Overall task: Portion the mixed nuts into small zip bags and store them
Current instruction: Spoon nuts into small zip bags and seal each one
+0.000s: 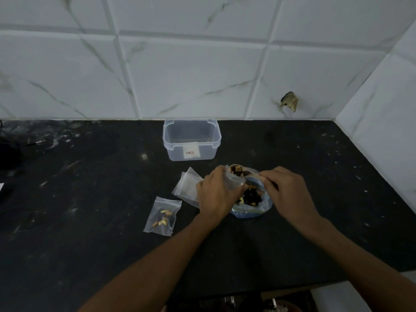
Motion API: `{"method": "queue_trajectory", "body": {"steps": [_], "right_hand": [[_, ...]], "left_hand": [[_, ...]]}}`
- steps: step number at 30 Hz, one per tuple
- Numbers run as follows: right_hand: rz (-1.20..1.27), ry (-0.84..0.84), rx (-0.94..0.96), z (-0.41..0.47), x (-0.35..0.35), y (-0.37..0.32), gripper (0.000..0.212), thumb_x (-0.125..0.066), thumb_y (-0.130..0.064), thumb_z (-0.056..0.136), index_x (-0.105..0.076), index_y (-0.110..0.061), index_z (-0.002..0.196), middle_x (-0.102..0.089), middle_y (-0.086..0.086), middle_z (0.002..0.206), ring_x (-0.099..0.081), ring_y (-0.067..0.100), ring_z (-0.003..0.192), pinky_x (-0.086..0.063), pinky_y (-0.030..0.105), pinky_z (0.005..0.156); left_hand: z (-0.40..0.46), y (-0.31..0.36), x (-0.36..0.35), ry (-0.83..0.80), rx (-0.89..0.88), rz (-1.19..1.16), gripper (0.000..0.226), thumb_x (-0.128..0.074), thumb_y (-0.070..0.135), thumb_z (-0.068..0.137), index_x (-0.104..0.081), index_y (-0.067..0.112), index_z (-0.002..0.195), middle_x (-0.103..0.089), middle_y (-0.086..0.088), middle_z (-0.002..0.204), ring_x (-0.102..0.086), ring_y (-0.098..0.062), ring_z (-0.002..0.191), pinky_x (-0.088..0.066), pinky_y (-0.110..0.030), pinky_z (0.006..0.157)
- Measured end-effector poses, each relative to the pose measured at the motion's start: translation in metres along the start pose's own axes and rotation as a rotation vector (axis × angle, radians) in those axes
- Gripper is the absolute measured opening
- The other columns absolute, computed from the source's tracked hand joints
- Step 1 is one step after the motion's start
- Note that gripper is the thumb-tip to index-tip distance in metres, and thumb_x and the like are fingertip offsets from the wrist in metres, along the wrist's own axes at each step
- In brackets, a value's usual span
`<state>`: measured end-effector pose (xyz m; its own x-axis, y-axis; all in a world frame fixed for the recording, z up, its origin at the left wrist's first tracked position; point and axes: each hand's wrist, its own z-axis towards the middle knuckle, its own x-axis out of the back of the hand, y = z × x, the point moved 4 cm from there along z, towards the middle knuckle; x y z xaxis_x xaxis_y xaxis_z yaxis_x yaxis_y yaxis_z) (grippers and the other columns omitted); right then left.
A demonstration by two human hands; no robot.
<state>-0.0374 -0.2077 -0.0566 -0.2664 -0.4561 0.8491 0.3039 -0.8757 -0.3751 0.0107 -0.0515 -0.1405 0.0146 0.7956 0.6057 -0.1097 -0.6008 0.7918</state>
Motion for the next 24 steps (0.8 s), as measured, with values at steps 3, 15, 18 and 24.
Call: {"method": "queue_trajectory", "body": {"steps": [3,15,18,24], "right_hand": [[-0.163,-0.018,0.152,-0.006,-0.003,-0.008,0.014,-0.068,0.005,0.081,-0.069,-0.002,0.093,-0.059,0.008,0.083,-0.056,0.017,0.059,-0.051,0.032,0.049],[-0.143,0.151,0.023,-0.004,0.013,0.000,0.015,-0.060,-0.001,0.087,-0.069,0.001,0.099,-0.062,0.012,0.083,-0.058,0.019,0.064,-0.051,0.032,0.053],[-0.069,0.061,-0.204,0.001,0.008,0.030,0.011,-0.062,0.001,0.086,-0.070,-0.005,0.079,-0.061,0.008,0.068,-0.055,0.017,0.058,-0.044,0.029,0.054],[-0.254,-0.310,-0.238,-0.011,-0.054,0.050,0.016,-0.054,-0.010,0.094,-0.067,-0.009,0.085,-0.059,0.003,0.080,-0.060,0.017,0.070,-0.044,0.028,0.060]], "left_hand": [[0.002,0.000,-0.002,0.037,0.013,-0.004,0.061,-0.068,0.062,0.074,-0.050,0.027,0.120,-0.062,0.008,0.114,-0.057,-0.009,0.106,-0.047,-0.040,0.098],[-0.001,-0.003,-0.001,0.000,0.007,-0.215,0.069,-0.062,0.071,0.064,-0.046,0.032,0.120,-0.059,0.013,0.114,-0.058,-0.006,0.108,-0.053,-0.040,0.093],[-0.003,-0.008,0.006,0.015,0.000,-0.299,0.063,-0.070,0.063,0.067,-0.049,0.030,0.118,-0.061,0.012,0.111,-0.059,-0.004,0.105,-0.055,-0.037,0.090],[-0.007,-0.013,0.007,-0.042,0.016,-0.411,0.050,-0.079,0.034,0.078,-0.050,0.026,0.118,-0.063,0.011,0.108,-0.062,0.000,0.101,-0.057,-0.033,0.087]]}}
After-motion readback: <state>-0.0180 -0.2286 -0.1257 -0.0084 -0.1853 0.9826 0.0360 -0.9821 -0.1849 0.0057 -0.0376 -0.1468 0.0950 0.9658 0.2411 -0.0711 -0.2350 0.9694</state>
